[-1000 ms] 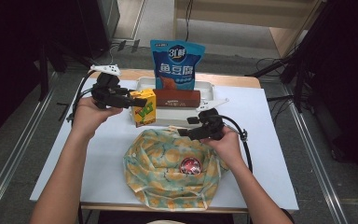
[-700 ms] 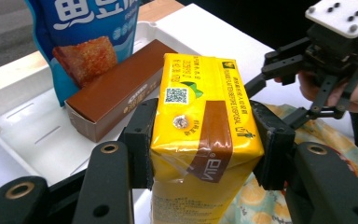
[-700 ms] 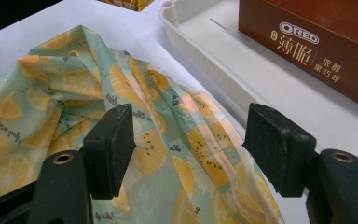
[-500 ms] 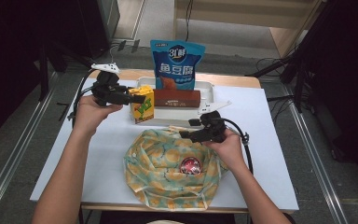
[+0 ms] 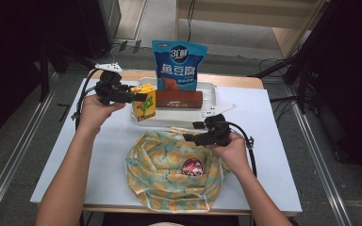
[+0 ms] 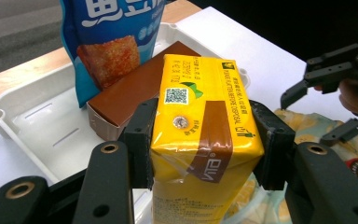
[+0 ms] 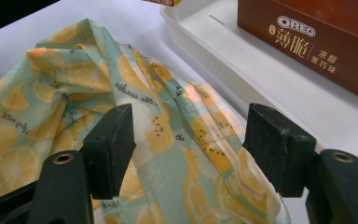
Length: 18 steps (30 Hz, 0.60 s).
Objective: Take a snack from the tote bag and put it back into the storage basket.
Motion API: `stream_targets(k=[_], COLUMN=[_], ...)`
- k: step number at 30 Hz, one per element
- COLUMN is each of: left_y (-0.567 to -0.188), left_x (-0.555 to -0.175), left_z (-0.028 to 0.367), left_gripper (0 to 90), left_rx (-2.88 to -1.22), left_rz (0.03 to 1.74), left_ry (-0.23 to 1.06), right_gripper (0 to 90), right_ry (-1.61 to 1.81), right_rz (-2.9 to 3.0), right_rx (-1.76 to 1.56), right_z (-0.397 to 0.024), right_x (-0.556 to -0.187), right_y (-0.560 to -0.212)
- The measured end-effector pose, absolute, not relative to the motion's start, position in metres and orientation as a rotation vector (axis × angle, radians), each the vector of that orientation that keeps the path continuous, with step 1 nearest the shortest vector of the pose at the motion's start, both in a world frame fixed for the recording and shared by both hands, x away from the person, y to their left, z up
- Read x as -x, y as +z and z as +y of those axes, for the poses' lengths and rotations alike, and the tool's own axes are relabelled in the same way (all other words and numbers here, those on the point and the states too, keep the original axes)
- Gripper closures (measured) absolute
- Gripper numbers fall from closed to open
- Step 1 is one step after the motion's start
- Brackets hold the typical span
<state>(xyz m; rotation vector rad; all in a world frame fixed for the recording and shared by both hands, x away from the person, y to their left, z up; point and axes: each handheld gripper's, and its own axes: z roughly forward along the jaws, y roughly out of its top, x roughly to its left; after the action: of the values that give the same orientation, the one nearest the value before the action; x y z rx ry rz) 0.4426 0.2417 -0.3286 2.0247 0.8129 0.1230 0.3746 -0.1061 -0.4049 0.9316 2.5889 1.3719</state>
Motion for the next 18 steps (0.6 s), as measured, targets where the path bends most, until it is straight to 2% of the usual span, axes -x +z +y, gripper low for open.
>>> stream_targets(k=[18], left_y=[-0.35], left_x=[-0.464], left_z=[0.237], left_gripper=[51.0], left_rx=[-2.019], left_rz=[0.831], left_ry=[0.169], right_gripper=[34.3], right_ry=[1.355], right_rz=[2.588], right_rx=[-0.95], right_z=[-0.109], right_x=[-0.369], right_y=[-0.409])
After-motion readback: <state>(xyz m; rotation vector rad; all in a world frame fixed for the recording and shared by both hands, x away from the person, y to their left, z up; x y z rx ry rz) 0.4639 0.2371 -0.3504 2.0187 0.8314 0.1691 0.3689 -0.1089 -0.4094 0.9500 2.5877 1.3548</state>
